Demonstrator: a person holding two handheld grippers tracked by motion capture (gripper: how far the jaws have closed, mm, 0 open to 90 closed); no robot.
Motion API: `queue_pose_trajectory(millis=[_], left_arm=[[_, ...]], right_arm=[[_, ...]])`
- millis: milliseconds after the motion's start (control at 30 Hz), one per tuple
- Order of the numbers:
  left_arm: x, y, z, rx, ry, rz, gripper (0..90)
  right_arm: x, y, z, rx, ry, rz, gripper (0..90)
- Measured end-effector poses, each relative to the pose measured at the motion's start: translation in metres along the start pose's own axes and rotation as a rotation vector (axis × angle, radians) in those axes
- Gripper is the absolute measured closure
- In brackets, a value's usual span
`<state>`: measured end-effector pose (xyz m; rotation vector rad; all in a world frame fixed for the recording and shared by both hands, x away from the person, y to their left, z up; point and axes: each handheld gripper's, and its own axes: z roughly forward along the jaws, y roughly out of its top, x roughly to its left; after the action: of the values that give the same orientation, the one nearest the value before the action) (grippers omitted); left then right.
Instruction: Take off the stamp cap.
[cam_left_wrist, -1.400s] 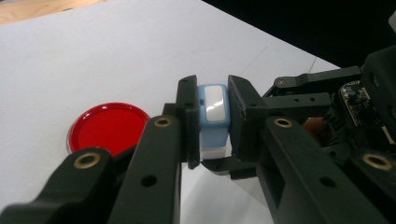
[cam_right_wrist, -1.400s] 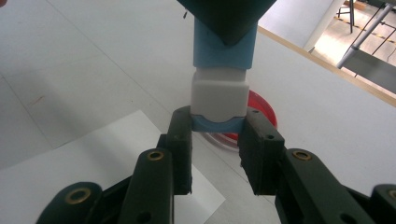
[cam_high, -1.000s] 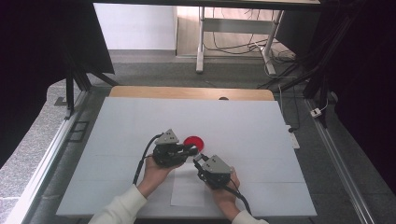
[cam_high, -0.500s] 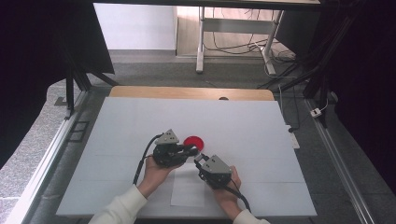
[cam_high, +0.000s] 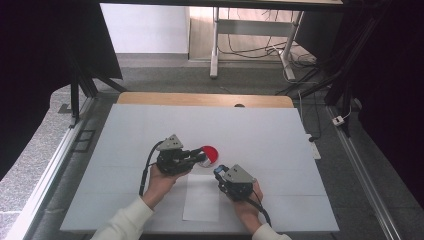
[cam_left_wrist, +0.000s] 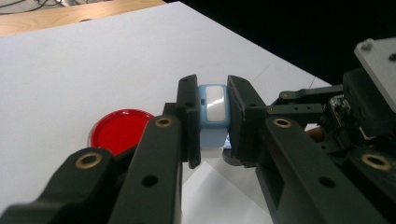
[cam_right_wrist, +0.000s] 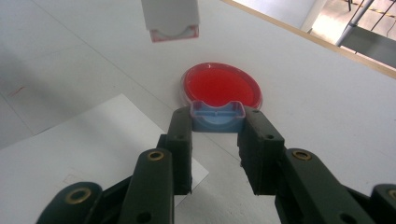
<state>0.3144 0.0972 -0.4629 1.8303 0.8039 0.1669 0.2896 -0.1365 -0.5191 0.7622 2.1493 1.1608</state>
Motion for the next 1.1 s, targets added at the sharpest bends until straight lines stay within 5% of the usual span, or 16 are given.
queue_pose_trajectory(millis=[1100], left_arm=[[0.000, -0.001, 0.003, 0.043, 0.001, 0.013, 75.2]], right_arm=[[-0.035, -0.016, -0.034, -0.034, 0.071, 0.035, 65.7]])
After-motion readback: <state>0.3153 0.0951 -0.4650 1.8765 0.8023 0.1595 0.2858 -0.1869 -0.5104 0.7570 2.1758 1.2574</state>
